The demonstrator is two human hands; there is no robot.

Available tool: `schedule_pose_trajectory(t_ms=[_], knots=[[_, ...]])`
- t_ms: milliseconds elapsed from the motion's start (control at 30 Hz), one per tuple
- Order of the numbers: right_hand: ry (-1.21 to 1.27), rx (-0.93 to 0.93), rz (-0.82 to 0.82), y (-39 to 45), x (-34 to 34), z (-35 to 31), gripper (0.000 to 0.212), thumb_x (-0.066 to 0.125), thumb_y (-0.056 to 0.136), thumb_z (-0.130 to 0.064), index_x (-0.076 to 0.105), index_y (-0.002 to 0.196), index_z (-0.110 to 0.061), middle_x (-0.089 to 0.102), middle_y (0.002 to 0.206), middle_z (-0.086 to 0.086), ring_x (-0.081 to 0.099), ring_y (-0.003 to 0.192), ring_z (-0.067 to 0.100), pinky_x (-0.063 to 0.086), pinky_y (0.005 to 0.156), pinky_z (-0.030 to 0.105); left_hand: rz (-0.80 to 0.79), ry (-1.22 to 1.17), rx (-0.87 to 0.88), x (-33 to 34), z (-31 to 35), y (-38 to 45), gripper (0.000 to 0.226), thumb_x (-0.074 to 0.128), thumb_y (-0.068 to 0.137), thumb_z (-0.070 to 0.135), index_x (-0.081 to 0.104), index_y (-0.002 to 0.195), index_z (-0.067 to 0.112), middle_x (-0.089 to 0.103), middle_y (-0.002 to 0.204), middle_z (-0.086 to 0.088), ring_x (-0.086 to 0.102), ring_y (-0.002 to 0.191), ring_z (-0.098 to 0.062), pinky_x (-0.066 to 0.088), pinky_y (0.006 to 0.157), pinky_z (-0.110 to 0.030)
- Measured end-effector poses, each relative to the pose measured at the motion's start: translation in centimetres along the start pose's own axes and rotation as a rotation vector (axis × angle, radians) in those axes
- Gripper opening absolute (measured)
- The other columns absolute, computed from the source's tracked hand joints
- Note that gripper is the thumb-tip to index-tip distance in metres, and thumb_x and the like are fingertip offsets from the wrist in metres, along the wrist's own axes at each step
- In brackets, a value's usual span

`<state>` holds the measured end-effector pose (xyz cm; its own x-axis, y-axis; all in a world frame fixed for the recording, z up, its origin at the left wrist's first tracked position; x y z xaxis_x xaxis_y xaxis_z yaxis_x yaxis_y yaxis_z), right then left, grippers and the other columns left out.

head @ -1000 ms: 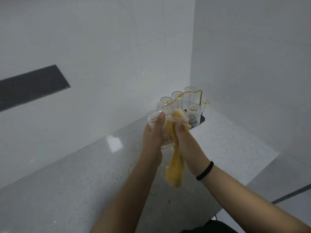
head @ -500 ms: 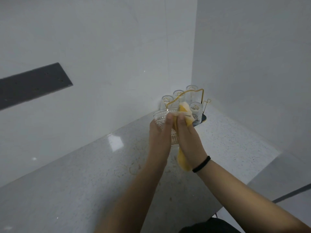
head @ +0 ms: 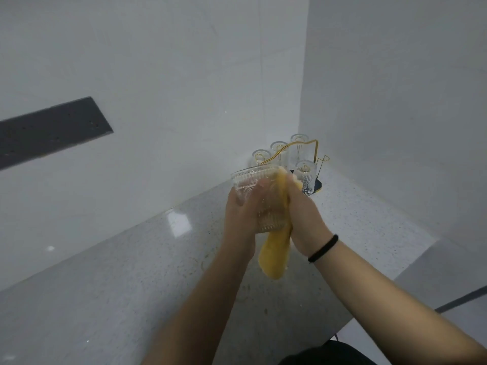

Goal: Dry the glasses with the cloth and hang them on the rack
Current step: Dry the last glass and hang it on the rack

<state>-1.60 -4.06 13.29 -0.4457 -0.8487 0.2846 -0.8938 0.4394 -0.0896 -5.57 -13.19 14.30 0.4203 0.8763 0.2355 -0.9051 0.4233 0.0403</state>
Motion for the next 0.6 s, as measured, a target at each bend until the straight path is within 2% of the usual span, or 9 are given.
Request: schedule_pose_trajectory(t_ms=[67,133,200,267,333,400,500,567,600], knots=[[0.103,0.077,0.007,0.4,-0.5,-0.3,0.043,0.042,0.094,-0.045,0.075,0.072,-0.029,0.074,0.079,-0.001,0.071,0.076,0.018,0.057,0.061,0.030,-0.005,0.010,-0.031,0.2,-0.4,-0.1,0.029,0.068,0.073,0.053,0.075,0.091,0.032,0.074,0.102,-0.010,0.070,0.098,-0.032,0.058,0.082,-0.051],[0.103,0.102,-0.009,-0.1,-0.2,0.1,0.045,0.038,0.094,-0.047,0.074,0.078,-0.025,0.074,0.076,-0.002,0.071,0.074,0.016,0.056,0.058,0.029,0.021,0.028,-0.034,-0.4,-0.3,0.1,0.038,0.064,0.082,0.053,0.073,0.102,0.022,0.073,0.105,-0.014,0.069,0.099,-0.034,0.057,0.084,-0.050],[0.083,0.018,0.006,-0.9,0.3,0.4,0.040,0.034,0.096,-0.046,0.068,0.097,-0.024,0.074,0.090,0.000,0.070,0.085,0.018,0.057,0.071,0.034,0.058,0.085,0.008,-0.9,0.2,0.4,0.047,0.055,0.090,0.052,0.067,0.110,0.011,0.072,0.105,-0.017,0.070,0.097,-0.034,0.058,0.081,-0.045],[0.008,-0.125,0.054,-1.4,0.5,0.3,0.036,0.033,0.096,-0.045,0.060,0.111,-0.026,0.068,0.110,0.001,0.063,0.104,0.018,0.050,0.092,0.043,0.073,0.205,0.080,-0.5,0.9,0.2,0.045,0.049,0.093,0.052,0.068,0.107,0.014,0.074,0.098,-0.008,0.072,0.090,-0.021,0.058,0.072,-0.033],[-0.148,-0.218,0.134,-1.7,0.3,-0.5,0.041,0.034,0.092,-0.052,0.054,0.119,-0.028,0.062,0.117,-0.006,0.057,0.111,0.012,0.045,0.097,0.037,0.048,0.227,0.134,0.4,1.3,-0.3,0.038,0.049,0.095,0.046,0.069,0.107,0.016,0.075,0.098,-0.002,0.072,0.090,-0.013,0.057,0.073,-0.026],[-0.185,-0.157,0.146,-1.5,0.2,-0.7,0.038,0.032,0.093,-0.052,0.061,0.107,-0.032,0.066,0.103,-0.010,0.061,0.103,0.010,0.048,0.088,0.031,0.041,0.166,0.126,0.4,1.2,-0.6,0.036,0.059,0.091,0.042,0.069,0.107,0.012,0.075,0.096,-0.004,0.073,0.090,-0.017,0.059,0.076,-0.032],[-0.041,0.130,0.105,0.1,-0.7,-0.4,0.045,0.038,0.094,-0.045,0.073,0.073,-0.026,0.074,0.078,-0.002,0.070,0.080,0.017,0.057,0.070,0.034,0.036,0.086,0.042,0.3,0.5,-1.1,0.056,0.066,0.075,0.056,0.068,0.109,0.011,0.074,0.100,-0.009,0.072,0.092,-0.025,0.060,0.079,-0.046],[0.051,0.212,0.085,0.4,-0.9,-0.3,0.044,0.041,0.093,-0.045,0.073,0.078,-0.019,0.074,0.085,0.006,0.070,0.085,0.026,0.057,0.075,0.043,0.014,0.069,0.033,0.7,0.3,-1.2,0.060,0.062,0.072,0.061,0.068,0.109,0.013,0.074,0.102,-0.011,0.072,0.094,-0.028,0.059,0.079,-0.049],[0.049,0.186,0.082,0.1,-0.8,-0.3,0.046,0.040,0.093,-0.048,0.074,0.079,-0.020,0.074,0.085,0.004,0.070,0.083,0.024,0.058,0.073,0.042,0.029,0.068,0.039,0.5,0.5,-1.2,0.058,0.060,0.075,0.062,0.069,0.107,0.015,0.074,0.102,-0.012,0.072,0.094,-0.029,0.059,0.080,-0.050]])
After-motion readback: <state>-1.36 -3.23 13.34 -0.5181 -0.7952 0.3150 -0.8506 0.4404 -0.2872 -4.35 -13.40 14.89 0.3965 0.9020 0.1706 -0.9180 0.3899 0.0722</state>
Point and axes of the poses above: each hand's wrist, its own y-axis towards the middle knuckle, its own x-axis out of the palm, z = x × y, the point moved 8 cm from there along y, towards the middle knuckle
